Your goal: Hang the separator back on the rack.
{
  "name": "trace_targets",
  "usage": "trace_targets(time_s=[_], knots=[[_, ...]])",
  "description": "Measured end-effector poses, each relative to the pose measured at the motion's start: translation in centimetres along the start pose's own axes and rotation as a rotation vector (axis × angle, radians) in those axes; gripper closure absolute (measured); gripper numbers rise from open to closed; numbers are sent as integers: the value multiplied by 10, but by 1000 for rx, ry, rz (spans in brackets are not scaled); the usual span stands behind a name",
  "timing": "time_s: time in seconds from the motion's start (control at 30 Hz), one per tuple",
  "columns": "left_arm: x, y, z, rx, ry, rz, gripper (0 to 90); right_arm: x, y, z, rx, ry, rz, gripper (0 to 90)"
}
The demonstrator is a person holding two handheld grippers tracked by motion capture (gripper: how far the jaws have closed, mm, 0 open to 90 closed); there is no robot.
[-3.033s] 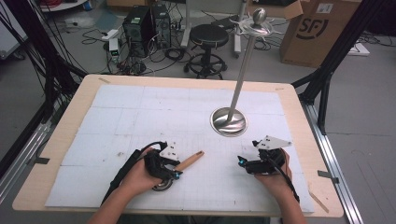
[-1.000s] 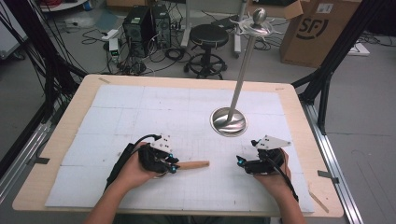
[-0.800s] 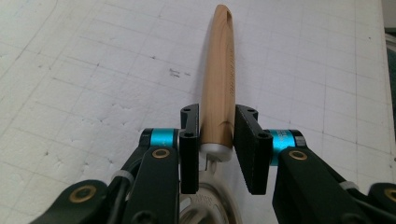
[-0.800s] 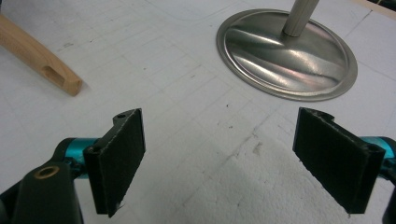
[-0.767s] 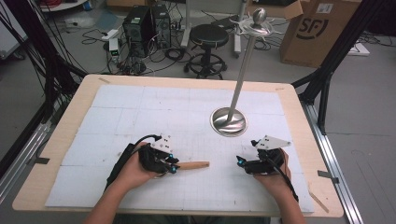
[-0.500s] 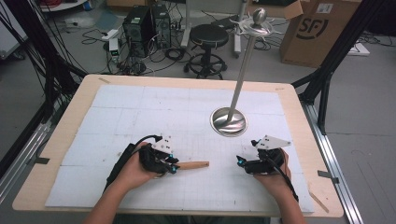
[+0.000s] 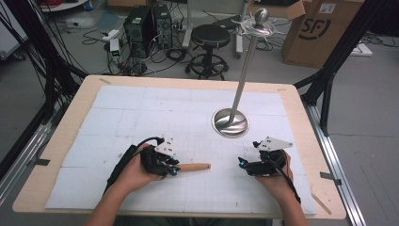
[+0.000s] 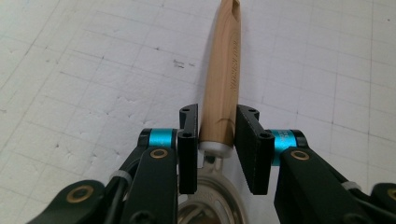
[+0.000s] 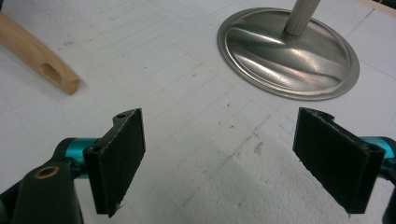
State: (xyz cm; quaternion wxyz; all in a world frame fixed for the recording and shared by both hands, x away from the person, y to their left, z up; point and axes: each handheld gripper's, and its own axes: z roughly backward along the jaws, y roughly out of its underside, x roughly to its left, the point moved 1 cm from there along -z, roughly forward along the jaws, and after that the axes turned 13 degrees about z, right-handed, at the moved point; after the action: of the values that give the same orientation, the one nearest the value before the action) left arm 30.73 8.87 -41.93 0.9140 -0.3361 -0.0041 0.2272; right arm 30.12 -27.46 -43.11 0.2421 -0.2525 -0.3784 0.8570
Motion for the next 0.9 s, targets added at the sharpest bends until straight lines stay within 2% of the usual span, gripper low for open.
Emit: trace_targets(time_s=[0.23,0.67,0.9], knots=[[-5,-1,1,6,-3,-11,715,0,0,-1,-1,0,7,157],[-11,-1,6,20,36,-22,721,0,0,0,0,1,2,157],[-7,1,13,-12,19,-10,702,0,0,0,0,1,4,157]])
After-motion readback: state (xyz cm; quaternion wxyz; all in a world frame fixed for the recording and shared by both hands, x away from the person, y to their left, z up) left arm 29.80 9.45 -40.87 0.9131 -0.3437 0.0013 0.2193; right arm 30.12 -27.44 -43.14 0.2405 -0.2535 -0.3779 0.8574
